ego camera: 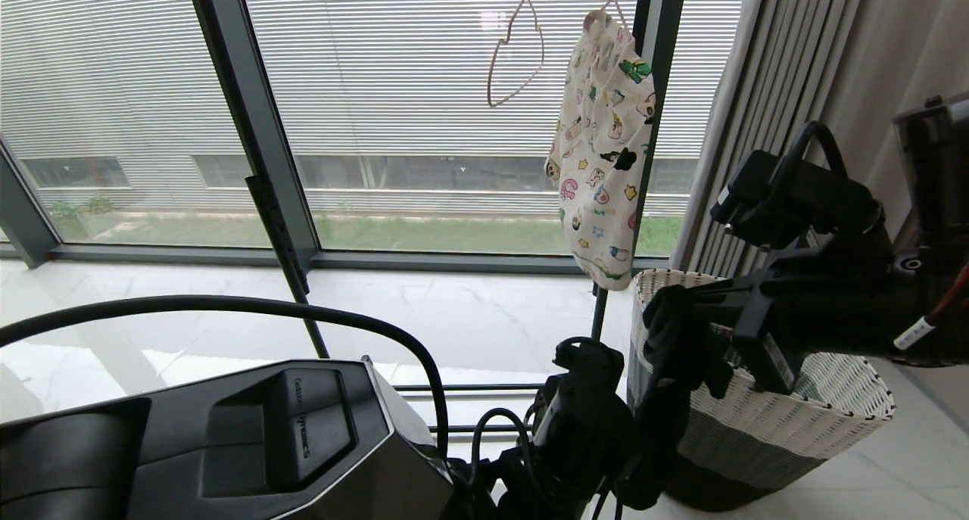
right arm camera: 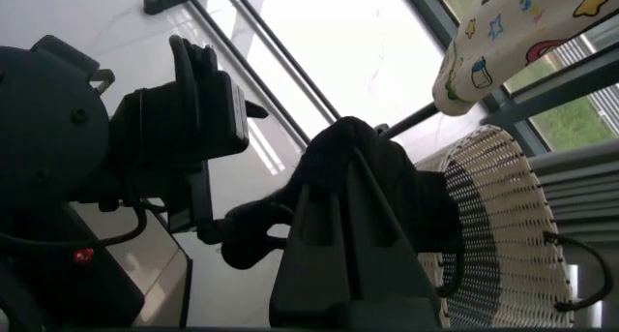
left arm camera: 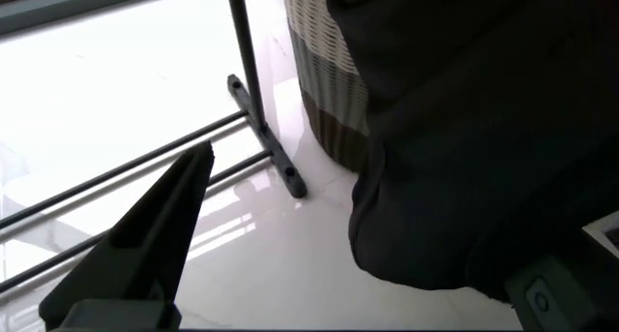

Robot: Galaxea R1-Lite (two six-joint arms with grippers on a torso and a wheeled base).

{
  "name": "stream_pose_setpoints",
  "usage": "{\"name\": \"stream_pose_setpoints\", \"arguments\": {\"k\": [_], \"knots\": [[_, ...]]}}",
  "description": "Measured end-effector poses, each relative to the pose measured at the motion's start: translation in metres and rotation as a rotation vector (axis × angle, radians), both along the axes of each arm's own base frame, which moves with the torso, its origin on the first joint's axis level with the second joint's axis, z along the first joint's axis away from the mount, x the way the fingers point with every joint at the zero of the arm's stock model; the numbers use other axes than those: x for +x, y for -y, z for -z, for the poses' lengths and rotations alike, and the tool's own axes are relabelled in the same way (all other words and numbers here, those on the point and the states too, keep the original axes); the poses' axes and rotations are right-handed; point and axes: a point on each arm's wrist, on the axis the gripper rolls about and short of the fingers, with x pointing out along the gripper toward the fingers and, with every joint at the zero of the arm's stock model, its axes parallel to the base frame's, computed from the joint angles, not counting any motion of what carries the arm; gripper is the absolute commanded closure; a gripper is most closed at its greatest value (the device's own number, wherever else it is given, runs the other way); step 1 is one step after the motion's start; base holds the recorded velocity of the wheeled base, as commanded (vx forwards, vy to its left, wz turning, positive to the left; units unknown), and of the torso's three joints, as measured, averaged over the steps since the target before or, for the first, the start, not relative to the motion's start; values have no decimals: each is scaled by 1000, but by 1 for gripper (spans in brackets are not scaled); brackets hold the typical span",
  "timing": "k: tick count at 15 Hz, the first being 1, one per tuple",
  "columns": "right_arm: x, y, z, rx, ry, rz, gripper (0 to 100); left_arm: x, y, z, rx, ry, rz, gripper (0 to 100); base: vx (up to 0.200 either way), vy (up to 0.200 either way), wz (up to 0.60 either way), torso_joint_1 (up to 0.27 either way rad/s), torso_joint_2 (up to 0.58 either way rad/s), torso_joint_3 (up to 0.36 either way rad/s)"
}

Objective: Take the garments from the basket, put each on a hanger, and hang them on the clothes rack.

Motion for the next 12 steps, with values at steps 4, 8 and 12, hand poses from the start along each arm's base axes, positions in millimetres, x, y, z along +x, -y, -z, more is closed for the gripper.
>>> {"name": "stream_pose_setpoints", "arguments": {"k": [4,8,12], "knots": [[0,-1,0,2,-3,-7,100,1,-1,3,8,-5,-7,100,0,0,0,0,0,0],[9,-10,8,4,-10,1,100,-8,-26,4,52,-36,-22,100,0,0,0,0,0,0],[30,-34,20,38,20,-7,100,-31,-91,-5,139,-85,-70,100,0,0,0,0,0,0]]}}
